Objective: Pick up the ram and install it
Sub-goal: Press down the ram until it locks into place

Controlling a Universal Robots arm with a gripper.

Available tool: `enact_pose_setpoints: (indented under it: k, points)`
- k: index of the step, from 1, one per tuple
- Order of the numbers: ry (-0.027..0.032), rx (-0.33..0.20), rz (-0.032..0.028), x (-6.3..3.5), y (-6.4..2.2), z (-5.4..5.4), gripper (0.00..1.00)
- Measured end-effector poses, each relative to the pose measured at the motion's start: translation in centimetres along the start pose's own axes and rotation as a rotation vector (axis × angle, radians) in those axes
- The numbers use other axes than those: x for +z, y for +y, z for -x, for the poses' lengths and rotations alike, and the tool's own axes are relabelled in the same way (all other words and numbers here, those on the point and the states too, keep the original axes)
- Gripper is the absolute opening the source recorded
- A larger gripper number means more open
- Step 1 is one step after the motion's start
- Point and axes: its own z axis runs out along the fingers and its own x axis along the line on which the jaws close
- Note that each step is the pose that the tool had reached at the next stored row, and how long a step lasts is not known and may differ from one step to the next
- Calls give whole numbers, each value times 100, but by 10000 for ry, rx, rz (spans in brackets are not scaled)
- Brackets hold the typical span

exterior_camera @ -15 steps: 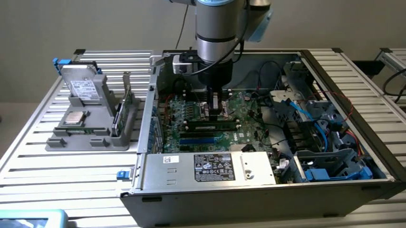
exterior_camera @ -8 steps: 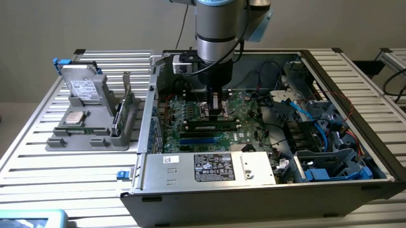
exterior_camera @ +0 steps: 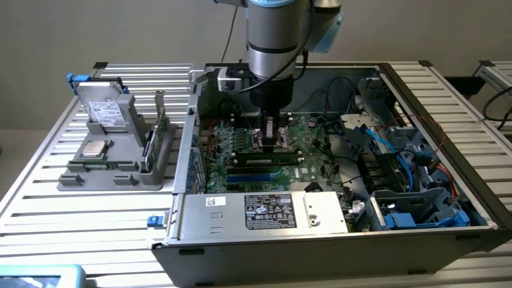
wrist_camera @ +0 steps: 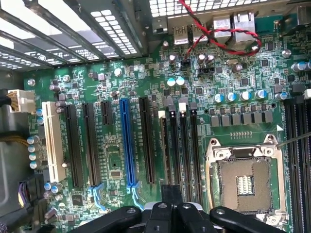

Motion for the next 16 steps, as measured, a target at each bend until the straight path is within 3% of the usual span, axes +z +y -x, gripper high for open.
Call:
enact_pose_setpoints:
  k: [16]
  points:
    - [43, 2012, 176, 1, 0, 0, 11]
